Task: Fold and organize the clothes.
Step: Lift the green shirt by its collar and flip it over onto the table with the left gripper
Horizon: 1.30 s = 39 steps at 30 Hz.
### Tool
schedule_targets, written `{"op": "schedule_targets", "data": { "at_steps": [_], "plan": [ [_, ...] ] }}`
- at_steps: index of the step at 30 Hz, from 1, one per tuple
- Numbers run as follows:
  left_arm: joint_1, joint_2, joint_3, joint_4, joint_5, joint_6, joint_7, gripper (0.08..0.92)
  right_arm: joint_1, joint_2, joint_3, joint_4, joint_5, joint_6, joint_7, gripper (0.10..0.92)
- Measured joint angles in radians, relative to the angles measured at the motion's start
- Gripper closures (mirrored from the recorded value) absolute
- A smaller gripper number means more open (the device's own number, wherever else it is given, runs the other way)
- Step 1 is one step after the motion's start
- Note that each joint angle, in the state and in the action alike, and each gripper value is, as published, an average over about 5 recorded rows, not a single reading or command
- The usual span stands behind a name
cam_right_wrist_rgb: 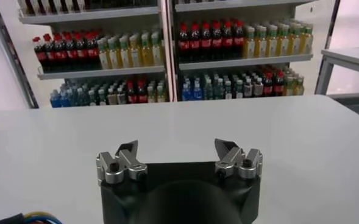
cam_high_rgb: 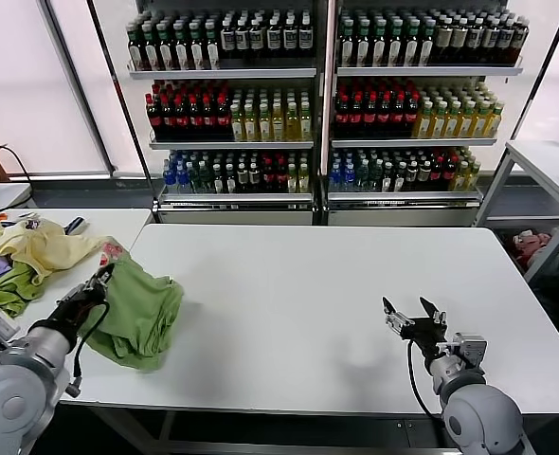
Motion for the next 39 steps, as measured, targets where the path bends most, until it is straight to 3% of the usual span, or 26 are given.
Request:
{"op": "schedule_targets", "data": {
  "at_steps": [11, 26, 32, 39],
  "plan": [
    [-0.116, -0.173, 0.307, 0.066, 0.187, 0.007, -0.044, 0.895, 0.012, 0.011, -0.003, 0.003, -0.009, -0.005, 0.001, 0.203],
    [-0.293, -0.402, 0.611, 0.300, 0.380, -0.009, -0.056, 0.878, 0.032, 0.000, 0.008, -0.002, 0.000, -0.001, -0.004, 0.203],
    [-0.320, -0.440, 0.687, 0.379, 0.513, -0.055, -0.012, 0.725, 0.046, -0.005, 0.002, -0.010, 0.000, 0.004, -0.007, 0.203],
    [-0.310, -0.439, 0.738, 0.383, 0.647, -0.113, 0.041, 0.526, 0.071, 0.002, -0.025, -0.026, -0.001, 0.005, -0.003, 0.203]
  ]
}}
